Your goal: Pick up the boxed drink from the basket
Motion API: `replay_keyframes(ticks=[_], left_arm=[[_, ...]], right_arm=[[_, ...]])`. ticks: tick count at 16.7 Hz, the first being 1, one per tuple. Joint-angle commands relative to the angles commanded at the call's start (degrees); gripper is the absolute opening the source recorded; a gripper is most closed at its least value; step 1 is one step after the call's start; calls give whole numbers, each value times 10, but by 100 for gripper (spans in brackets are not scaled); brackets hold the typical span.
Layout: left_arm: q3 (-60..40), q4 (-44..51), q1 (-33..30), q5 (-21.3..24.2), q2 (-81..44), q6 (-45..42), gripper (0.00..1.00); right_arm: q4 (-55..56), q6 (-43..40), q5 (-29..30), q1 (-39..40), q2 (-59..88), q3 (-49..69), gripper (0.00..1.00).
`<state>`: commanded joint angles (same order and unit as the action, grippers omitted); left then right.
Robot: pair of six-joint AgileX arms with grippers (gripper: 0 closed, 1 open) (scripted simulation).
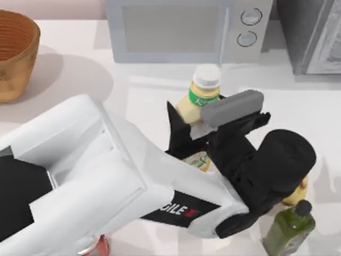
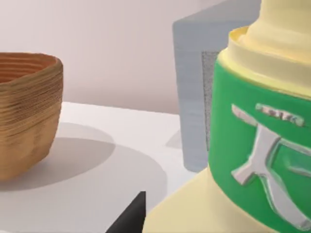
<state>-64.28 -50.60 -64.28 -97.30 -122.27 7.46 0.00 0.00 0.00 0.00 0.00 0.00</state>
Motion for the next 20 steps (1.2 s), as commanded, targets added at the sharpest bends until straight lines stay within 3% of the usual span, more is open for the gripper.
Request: replay_keyframes(ticks=[3, 16, 20], left_arm=[[0, 0, 0, 0, 0, 0, 0], [0, 0, 0, 0, 0, 0, 98], [0, 0, 0, 0, 0, 0, 100]], right_arm=[[0, 0, 0, 0, 0, 0, 100], [0, 0, 0, 0, 0, 0, 100], [0, 0, 0, 0, 0, 0, 100]])
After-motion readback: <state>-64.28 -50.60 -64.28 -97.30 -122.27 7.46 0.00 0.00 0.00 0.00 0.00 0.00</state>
